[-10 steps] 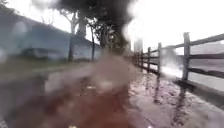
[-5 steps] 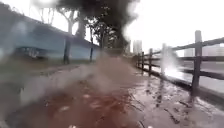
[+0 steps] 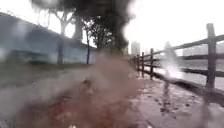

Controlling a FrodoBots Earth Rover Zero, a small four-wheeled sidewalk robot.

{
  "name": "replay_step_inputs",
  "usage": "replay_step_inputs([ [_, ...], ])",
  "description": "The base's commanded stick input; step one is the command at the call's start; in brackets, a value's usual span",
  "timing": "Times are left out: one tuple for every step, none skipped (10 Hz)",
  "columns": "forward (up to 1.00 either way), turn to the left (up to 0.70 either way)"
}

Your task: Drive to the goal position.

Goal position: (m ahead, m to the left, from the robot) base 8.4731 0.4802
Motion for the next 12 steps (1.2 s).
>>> replay_step_inputs([
  [1.00,0.00],
  [1.00,0.00],
  [1.00,0.00],
  [1.00,0.00],
  [1.00,0.00],
  [1.00,0.00],
  [1.00,0.00],
  [1.00,0.00],
  [1.00,0.00],
  [1.00,0.00],
  [1.00,-0.01],
  [1.00,-0.07],
])
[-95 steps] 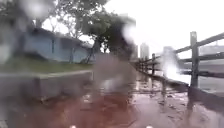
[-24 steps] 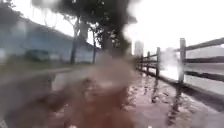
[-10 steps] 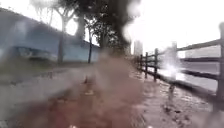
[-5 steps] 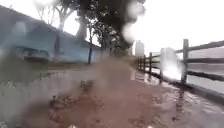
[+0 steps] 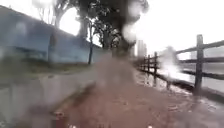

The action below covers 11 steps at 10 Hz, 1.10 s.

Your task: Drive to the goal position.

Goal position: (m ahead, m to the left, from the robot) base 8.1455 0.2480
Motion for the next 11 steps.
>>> replay_step_inputs([
  [1.00,-0.15],
  [1.00,-0.29],
  [1.00,-0.36],
  [1.00,-0.36],
  [1.00,-0.36],
  [1.00,-0.36],
  [1.00,-0.33],
  [1.00,-0.31],
  [1.00,-0.19],
  [1.00,-0.04],
  [1.00,0.00],
])
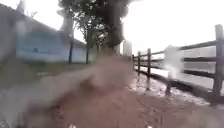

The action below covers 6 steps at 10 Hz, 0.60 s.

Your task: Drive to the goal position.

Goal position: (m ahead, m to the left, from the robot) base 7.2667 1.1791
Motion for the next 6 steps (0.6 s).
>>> replay_step_inputs([
  [1.00,0.00],
  [1.00,0.00],
  [1.00,0.00],
  [1.00,0.00],
  [1.00,0.00],
  [1.00,0.00],
])
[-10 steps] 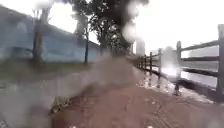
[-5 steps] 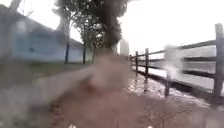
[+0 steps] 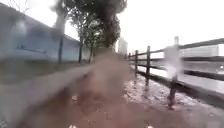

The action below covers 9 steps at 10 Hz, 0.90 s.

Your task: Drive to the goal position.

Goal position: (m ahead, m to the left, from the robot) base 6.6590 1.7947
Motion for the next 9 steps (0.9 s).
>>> replay_step_inputs([
  [1.00,0.00],
  [1.00,0.00],
  [1.00,0.00],
  [1.00,0.00],
  [1.00,0.00],
  [1.00,0.00],
  [1.00,0.00],
  [1.00,0.00],
  [1.00,0.00],
])
